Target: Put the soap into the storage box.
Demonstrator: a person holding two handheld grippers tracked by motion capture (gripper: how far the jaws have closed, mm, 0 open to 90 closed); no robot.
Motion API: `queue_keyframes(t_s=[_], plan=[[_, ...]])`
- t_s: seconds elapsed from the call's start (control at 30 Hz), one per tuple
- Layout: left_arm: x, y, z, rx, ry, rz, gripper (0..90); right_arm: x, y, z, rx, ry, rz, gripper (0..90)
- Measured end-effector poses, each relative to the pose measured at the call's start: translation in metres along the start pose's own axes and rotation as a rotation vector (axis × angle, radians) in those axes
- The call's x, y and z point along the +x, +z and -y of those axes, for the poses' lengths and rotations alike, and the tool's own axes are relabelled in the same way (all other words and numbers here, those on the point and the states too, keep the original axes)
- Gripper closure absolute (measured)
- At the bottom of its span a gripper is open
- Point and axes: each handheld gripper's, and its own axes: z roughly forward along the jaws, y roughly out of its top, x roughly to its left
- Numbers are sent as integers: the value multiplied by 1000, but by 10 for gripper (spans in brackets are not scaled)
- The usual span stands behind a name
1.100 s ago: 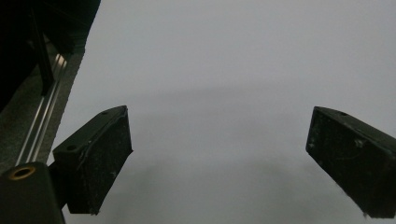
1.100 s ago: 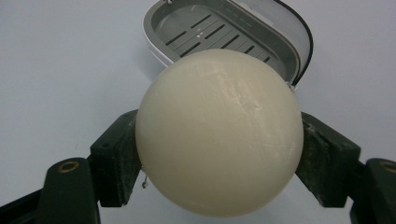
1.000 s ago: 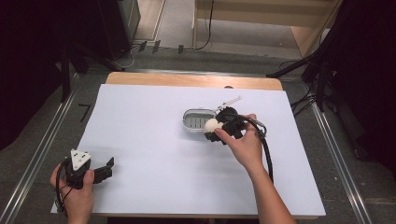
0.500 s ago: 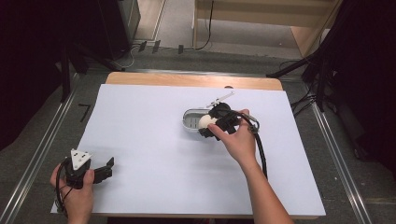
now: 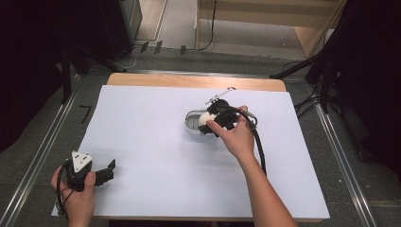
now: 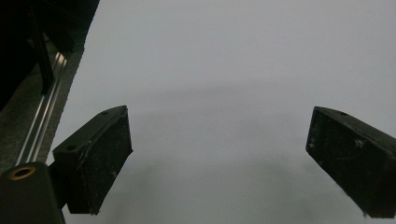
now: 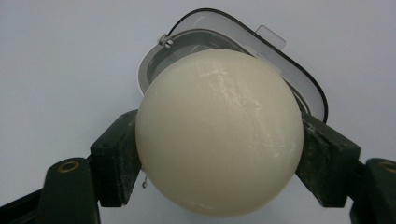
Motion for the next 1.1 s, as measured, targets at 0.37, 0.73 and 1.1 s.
queue_keyframes(t_s=[0.37,0.73,1.1], plan=[[0,0,0,0,2,-2,74,-7,13,-3,9,36,2,246],[-1,0,0,2,7,-4,74,-9,21,-9,14,53,11,245],[0,0,0,4,5,-2,74,-8,29,-13,20,79,9,245]])
